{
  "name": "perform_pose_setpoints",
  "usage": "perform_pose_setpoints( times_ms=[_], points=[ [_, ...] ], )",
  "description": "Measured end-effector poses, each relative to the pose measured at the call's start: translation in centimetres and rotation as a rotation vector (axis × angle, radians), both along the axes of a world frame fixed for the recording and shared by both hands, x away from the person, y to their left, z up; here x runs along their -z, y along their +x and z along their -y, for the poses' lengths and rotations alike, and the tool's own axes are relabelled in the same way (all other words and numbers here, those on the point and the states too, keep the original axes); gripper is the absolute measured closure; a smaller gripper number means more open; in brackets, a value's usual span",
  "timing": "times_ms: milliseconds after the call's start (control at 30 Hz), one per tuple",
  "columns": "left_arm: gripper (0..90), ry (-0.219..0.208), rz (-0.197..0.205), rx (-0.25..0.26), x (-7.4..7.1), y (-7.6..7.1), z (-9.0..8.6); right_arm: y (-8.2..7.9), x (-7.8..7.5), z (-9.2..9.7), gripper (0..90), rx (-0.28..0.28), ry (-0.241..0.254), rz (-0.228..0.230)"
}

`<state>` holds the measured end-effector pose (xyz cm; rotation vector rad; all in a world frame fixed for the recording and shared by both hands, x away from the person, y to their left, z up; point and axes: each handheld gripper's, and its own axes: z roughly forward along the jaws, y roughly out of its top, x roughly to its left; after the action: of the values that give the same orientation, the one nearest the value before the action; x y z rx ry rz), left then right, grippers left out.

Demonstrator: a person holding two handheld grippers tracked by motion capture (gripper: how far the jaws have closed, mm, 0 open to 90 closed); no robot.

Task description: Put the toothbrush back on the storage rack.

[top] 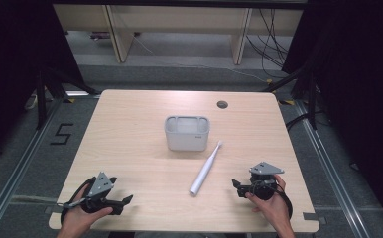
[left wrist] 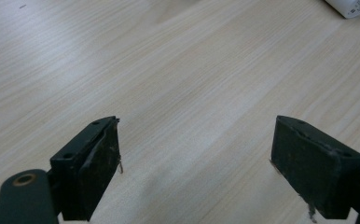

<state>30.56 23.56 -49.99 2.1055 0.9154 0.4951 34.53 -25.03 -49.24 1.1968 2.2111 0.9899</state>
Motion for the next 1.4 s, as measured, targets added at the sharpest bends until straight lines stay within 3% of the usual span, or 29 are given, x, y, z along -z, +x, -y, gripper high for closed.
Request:
perform_pose_setpoints(
  times_ms=[200, 333, 367, 433, 500, 567, 600, 667, 700, 767, 800, 867, 1033, 1067, 1300, 1333, 1367, 1400],
  points=[
    [15.1, 0.007, -0.005, 0.003, 0.0, 0.0, 0.0, -0.1, -0.1, -0.3, 19.6, 0.006, 0.011, -0.019],
    [15.1, -0.001, 0.003, 0.001, 0.0, 0.0, 0.0, 0.0, 0.0, -0.4, 20.4, -0.009, 0.003, 0.001],
    [15.1, 0.005, -0.003, -0.001, 0.0, 0.0, 0.0, -0.1, -0.1, -0.6, 20.4, 0.010, 0.021, -0.018],
    [15.1, 0.016, -0.004, 0.011, -0.1, 0.0, -0.2, 0.1, -0.2, -0.4, 21.5, -0.014, -0.003, 0.004],
    [15.1, 0.016, -0.003, 0.011, -0.1, 0.0, -0.2, 0.0, -0.3, -0.6, 22.3, -0.002, 0.013, -0.009],
    [15.1, 0.009, -0.001, 0.012, 0.0, 0.0, -0.1, 0.2, -0.2, -0.6, 23.0, -0.025, 0.002, 0.012],
    [15.1, 0.001, 0.000, -0.001, 0.0, 0.0, 0.0, 0.1, -0.3, -0.8, 23.7, -0.016, 0.027, -0.021],
    [15.1, -0.001, 0.000, -0.001, 0.0, 0.0, 0.0, 0.1, -0.4, -0.9, 25.6, -0.019, 0.013, 0.005],
    [15.1, 0.019, -0.005, 0.010, -0.1, 0.0, -0.2, 0.1, -0.5, -1.0, 26.6, -0.018, 0.018, -0.002],
    [15.1, 0.019, -0.007, 0.007, -0.1, 0.0, -0.1, 0.1, -0.7, -1.2, 29.2, -0.020, 0.021, 0.008],
    [15.1, -0.003, -0.001, 0.000, 0.0, 0.0, 0.0, 0.2, -0.7, -1.2, 30.9, -0.042, 0.020, 0.016],
    [15.1, 0.006, -0.009, -0.002, 0.0, -0.1, 0.0, 0.1, -0.8, -1.5, 35.6, -0.037, 0.046, -0.004],
    [15.1, 0.006, -0.009, -0.003, 0.0, -0.1, 0.0, 0.2, -1.4, -1.9, 46.6, -0.066, 0.058, 0.016],
    [15.1, 0.006, -0.009, -0.003, 0.0, -0.1, 0.0, 0.1, -1.5, -2.2, 47.8, -0.065, 0.078, -0.004],
    [15.1, 0.028, -0.009, 0.005, 0.0, 0.0, -0.2, 0.3, -1.6, -3.0, 60.6, -0.148, 0.075, 0.006],
    [15.1, 0.005, -0.010, -0.002, 0.0, -0.1, 0.0, 0.2, -1.6, -3.3, 63.1, -0.149, 0.098, -0.013],
    [15.1, 0.021, -0.009, 0.006, 0.0, 0.0, -0.1, 0.1, -1.7, -3.5, 64.9, -0.144, 0.106, -0.023],
    [15.1, 0.016, -0.009, 0.005, 0.1, 0.0, -0.1, 0.2, -1.7, -3.6, 66.6, -0.162, 0.099, -0.001]
  ],
)
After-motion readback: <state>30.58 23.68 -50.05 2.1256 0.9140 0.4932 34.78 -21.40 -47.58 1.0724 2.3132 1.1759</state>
